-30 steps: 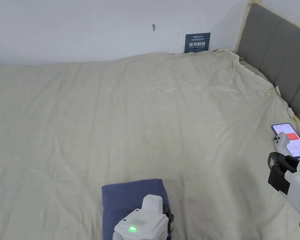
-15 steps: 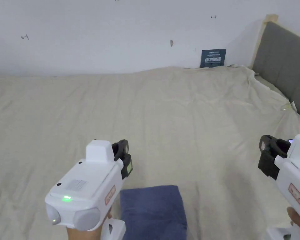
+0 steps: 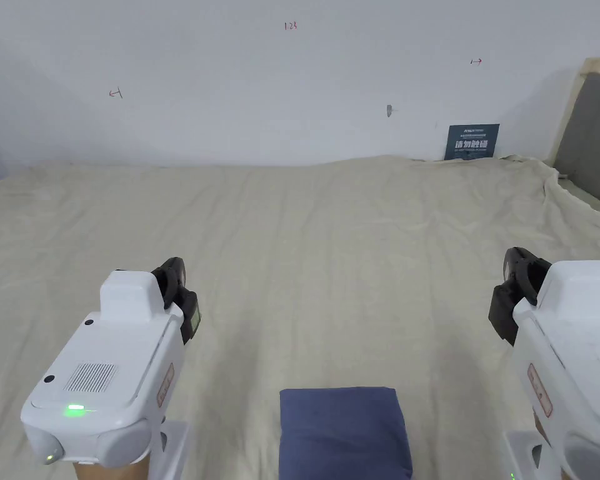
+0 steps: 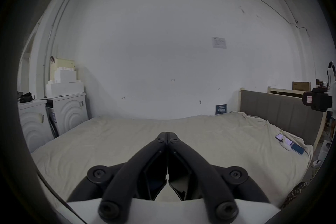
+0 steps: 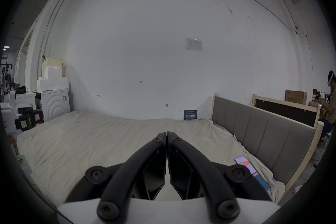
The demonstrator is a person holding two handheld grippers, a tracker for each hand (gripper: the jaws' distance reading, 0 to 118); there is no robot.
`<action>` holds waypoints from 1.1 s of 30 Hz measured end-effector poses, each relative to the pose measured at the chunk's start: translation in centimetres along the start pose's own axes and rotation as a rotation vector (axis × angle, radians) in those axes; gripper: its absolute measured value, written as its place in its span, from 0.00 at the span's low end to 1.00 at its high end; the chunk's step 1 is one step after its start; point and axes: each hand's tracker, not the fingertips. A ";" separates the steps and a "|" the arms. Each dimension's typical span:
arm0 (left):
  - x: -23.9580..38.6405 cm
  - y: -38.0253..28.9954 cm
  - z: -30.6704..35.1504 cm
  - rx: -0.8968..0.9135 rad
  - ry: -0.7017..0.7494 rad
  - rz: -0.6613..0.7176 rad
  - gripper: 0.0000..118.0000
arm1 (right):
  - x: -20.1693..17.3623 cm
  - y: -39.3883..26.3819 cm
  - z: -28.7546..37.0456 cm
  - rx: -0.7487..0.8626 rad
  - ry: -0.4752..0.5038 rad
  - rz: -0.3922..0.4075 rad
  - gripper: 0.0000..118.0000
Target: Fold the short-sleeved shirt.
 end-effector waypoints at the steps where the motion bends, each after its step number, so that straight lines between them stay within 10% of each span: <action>1: -0.2 -0.1 0.2 0.005 0.015 -0.006 0.00 | -0.2 0.0 0.0 0.004 0.003 0.003 0.00; 33: -0.1 -8.0 -3.3 -0.275 -0.097 0.124 0.00 | -9.0 -22.0 -7.8 -0.516 0.186 -0.060 0.00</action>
